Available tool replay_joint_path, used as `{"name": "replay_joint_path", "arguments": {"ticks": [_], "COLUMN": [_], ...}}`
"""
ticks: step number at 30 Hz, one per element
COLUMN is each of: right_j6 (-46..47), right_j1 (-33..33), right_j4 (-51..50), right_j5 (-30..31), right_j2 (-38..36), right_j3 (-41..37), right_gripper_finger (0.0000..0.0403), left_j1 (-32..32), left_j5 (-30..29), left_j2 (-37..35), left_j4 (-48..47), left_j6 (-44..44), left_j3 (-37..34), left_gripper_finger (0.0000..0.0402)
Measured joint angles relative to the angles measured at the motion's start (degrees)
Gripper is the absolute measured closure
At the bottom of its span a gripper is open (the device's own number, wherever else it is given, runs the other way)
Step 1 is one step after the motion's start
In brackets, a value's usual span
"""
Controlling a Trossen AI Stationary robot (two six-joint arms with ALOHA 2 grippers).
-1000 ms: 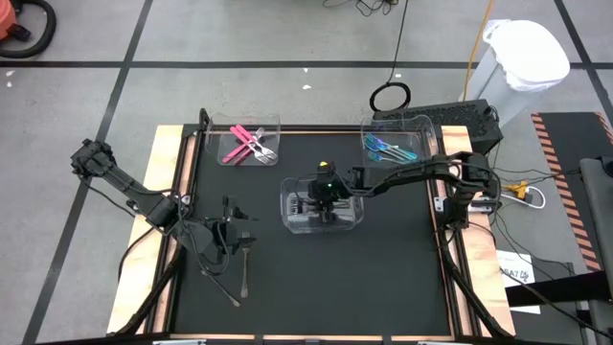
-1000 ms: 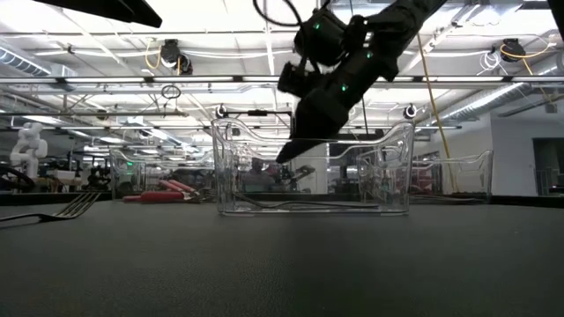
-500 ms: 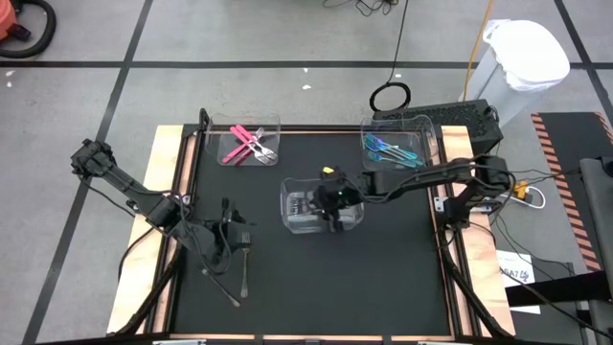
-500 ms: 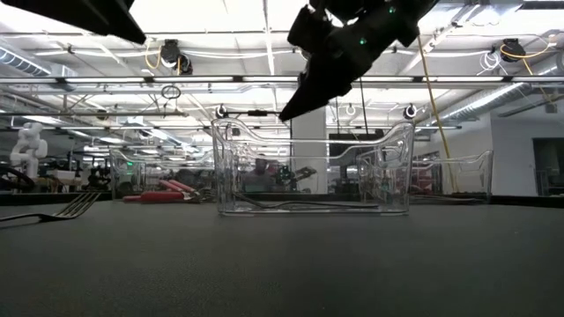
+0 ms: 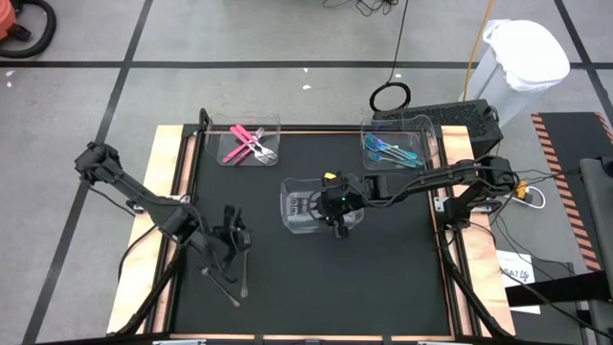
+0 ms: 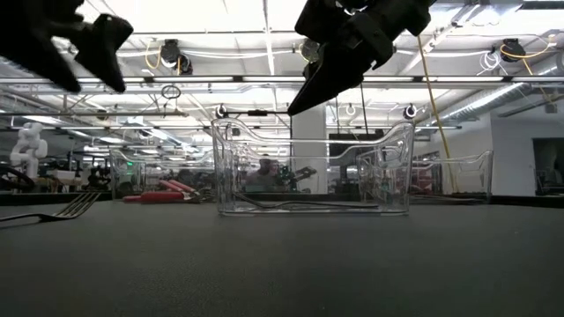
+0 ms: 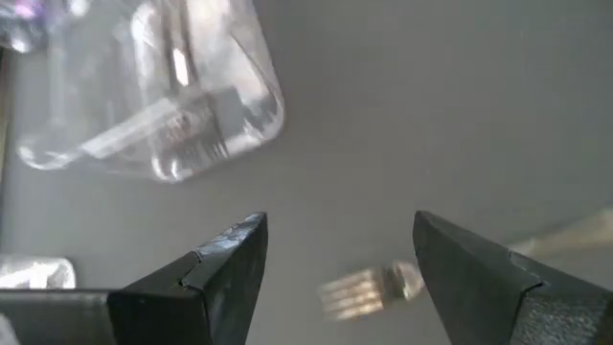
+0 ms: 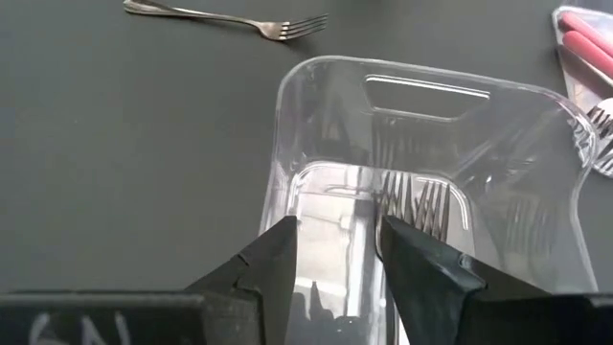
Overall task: Sort silverware by color (type)
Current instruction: Put the silver fork into the middle transparent bin
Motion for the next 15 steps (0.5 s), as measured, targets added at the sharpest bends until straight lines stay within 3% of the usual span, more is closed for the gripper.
{"name": "replay_joint_path", "arguments": {"ticks": [9, 15], "right_j6": [2.0, 5.0], "right_j1": [0.0, 0.3], "right_j4": [0.0, 0.0], "right_j5": [0.1, 0.1], "right_j2": [0.0, 0.0], "right_j3": [0.0, 0.0], "right_gripper_finger": [0.0254, 0.0254], "left_j1": [0.0, 1.0], "left_j5": [6.0, 10.2], "left_j2": [10.1, 14.4], "left_j4": [-6.0, -2.5], "left_j6": [10.1, 8.0], "left_j3": [0.0, 0.0], "left_gripper_finger": [0.014, 0.014]}}
